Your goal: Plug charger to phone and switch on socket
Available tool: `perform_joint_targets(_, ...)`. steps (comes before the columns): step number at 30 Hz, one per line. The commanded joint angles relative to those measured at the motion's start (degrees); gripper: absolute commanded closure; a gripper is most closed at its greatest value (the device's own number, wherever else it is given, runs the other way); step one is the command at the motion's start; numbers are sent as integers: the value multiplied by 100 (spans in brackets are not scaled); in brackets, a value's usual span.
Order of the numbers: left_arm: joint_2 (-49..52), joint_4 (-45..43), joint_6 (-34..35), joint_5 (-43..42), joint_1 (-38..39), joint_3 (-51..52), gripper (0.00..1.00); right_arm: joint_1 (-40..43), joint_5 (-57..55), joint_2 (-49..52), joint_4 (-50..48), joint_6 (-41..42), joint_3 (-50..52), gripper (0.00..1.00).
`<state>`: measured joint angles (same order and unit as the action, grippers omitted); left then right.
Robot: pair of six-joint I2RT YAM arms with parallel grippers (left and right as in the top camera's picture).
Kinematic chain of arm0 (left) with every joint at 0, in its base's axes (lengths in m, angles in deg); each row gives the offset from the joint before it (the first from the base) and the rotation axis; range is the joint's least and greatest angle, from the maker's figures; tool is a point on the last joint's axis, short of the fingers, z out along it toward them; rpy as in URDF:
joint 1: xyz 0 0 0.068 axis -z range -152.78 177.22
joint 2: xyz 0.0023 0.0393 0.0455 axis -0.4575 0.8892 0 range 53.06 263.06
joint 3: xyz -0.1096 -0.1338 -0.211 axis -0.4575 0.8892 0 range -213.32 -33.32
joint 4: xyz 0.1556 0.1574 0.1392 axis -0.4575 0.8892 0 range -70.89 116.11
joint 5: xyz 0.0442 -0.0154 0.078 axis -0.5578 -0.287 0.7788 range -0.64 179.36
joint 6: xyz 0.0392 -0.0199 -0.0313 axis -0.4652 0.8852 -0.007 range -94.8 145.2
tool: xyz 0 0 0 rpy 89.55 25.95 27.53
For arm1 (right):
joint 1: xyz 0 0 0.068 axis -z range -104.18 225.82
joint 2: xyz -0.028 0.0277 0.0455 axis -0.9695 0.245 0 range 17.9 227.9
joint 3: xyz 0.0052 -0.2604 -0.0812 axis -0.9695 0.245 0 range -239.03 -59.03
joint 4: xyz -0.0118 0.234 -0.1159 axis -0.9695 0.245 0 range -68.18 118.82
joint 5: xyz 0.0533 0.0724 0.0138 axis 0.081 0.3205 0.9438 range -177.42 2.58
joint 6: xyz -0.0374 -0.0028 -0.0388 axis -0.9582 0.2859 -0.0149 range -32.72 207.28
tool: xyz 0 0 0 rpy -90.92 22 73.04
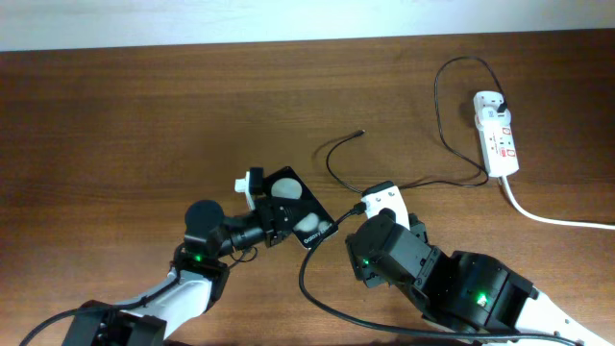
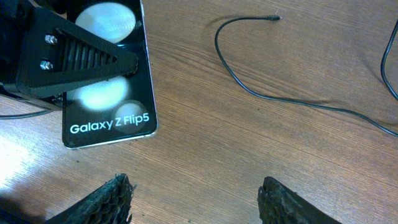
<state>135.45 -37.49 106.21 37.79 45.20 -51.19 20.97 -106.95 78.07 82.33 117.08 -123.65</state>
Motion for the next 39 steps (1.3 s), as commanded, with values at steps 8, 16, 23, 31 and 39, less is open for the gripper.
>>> perform_joint_targets(8,1486,-72,-459,-2957,-1143,-2050,100,-17,48,33,17,63,-92,0)
perform_joint_targets(16,2079,-254,-463,-3862,-1700,-2044,100,1008,289,1414,-553,1410,-175,9)
perform_joint_targets(23,2079,-254,-481,-3862,-2092,-2044,100,3849,2382,3908,-1764,597,-1580,21)
perform_joint_targets(31,2079,-251,-481,-3847,-2092,-2044,100,3821,2966,6328,-2461,1718,-3021,36)
perform_joint_targets(39,2079,-251,-481,-3805,-2092,-2044,99,3762,2988,6704,-2535,2540,-3008,47)
